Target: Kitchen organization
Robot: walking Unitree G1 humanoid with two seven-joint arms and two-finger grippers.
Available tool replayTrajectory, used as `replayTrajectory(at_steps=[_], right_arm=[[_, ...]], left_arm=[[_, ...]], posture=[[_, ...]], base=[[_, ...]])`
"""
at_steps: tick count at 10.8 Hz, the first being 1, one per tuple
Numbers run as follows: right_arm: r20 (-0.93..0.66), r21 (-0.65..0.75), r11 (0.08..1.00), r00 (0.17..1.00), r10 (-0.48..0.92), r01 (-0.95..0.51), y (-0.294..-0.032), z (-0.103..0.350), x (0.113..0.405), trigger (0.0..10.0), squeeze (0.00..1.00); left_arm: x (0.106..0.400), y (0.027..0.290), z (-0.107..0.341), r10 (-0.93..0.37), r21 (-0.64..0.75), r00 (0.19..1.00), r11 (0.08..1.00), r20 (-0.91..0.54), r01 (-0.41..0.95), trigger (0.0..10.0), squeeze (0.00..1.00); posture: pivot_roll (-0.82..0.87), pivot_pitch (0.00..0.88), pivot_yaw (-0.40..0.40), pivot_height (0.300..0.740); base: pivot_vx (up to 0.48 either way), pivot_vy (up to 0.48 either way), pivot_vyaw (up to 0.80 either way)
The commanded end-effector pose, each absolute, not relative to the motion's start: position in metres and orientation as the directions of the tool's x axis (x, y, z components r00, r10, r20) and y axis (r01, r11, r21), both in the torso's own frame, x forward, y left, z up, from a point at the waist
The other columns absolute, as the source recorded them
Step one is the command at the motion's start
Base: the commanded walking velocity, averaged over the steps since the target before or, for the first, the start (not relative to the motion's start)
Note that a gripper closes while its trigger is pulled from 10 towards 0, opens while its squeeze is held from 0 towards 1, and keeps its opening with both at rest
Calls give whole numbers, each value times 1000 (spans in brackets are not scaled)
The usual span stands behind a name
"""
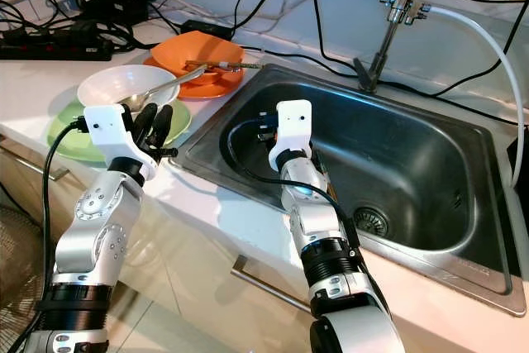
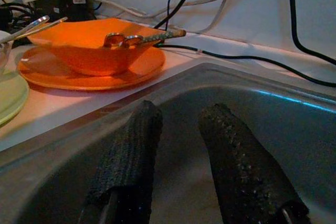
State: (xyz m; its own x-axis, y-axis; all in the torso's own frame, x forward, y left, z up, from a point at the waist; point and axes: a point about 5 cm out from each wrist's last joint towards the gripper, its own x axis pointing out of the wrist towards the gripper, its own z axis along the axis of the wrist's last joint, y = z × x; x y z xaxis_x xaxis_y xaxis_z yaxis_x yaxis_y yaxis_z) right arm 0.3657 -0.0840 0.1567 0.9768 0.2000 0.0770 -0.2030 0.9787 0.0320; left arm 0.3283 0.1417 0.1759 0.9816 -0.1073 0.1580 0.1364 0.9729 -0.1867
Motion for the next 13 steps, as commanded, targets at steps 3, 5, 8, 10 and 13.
replayTrajectory(at_steps=[3,5,8,10,13], right_arm=[[101,35,980,977,190,-195,-87,164,369,10000,0],[99,34,980,976,193,-197,-88,163,369,10000,0],[101,32,979,975,196,-200,-87,164,369,10000,0],[101,31,979,975,199,-203,-87,164,369,10000,0],[99,31,977,973,208,-212,-84,163,369,10000,0]], left_arm=[[333,146,182,-68,-188,980,977,187,104,10000,0],[332,157,180,-7,-228,983,972,184,50,10000,0],[328,168,176,36,-282,985,959,168,13,10000,0],[325,172,175,53,-292,985,956,163,-3,10000,0],[316,190,179,101,-274,980,961,173,-51,10000,0]], posture=[[237,8,-70,740],[239,7,-72,740],[241,5,-75,740],[246,3,-78,740],[255,0,-82,740]], base=[[0,0,0],[0,0,0],[0,0,0],[0,0,0],[0,0,0]])
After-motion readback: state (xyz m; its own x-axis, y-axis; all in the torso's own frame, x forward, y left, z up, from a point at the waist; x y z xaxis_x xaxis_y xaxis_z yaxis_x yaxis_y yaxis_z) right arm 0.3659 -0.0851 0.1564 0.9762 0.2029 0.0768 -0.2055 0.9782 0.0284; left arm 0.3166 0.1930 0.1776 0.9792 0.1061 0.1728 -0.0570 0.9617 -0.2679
